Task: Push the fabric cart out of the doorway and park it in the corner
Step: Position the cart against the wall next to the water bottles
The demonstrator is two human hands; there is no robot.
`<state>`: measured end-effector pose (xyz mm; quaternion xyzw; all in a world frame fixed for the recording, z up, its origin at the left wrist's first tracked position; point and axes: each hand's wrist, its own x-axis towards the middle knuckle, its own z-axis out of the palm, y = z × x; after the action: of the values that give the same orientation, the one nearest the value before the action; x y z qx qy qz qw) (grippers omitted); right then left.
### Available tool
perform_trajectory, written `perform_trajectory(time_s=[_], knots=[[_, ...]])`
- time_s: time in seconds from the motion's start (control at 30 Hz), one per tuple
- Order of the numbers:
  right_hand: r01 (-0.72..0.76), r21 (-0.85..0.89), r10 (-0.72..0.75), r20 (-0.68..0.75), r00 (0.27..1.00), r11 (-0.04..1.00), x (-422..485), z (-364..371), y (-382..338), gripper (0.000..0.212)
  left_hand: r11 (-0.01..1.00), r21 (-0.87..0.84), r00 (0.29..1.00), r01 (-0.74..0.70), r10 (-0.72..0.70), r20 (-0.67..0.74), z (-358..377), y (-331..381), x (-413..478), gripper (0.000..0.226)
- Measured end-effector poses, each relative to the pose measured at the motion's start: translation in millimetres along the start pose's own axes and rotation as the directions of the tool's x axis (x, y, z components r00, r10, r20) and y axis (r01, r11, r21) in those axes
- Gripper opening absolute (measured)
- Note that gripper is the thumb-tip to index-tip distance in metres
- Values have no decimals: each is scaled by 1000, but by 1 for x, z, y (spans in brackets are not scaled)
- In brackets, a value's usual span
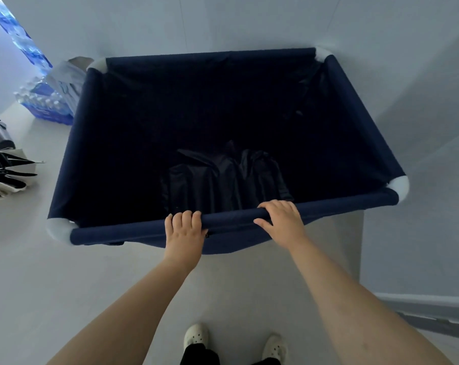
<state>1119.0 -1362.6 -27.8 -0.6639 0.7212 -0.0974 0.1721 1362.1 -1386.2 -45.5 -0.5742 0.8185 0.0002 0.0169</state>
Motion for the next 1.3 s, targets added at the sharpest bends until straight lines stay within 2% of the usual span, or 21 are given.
perform_trajectory(time_s=[0.2, 0.47, 0.8, 1.17, 1.3], knots=[[63, 36, -62, -26, 998, 997, -9, -6, 32, 35, 999, 51, 999, 12, -10, -42, 0, 31, 1, 47], [51, 82, -47, -51, 998, 995, -38, -11, 67, 35, 993, 93, 998, -66, 66, 7, -7, 62, 0, 43], [-50, 43, 54, -99, 994, 998, -89, -40, 153, 36, 981, 62, 983, -183, 183, 1, -10, 159, 1, 42], [-184, 14, 184, -79, 980, 983, -153, -77, 248, 34, 920, 37, 921, -390, 390, 10, -9, 264, -4, 41], [-203, 30, 205, -101, 974, 979, -163, -80, 259, 33, 922, 46, 923, -384, 381, 60, -10, 278, -2, 42]])
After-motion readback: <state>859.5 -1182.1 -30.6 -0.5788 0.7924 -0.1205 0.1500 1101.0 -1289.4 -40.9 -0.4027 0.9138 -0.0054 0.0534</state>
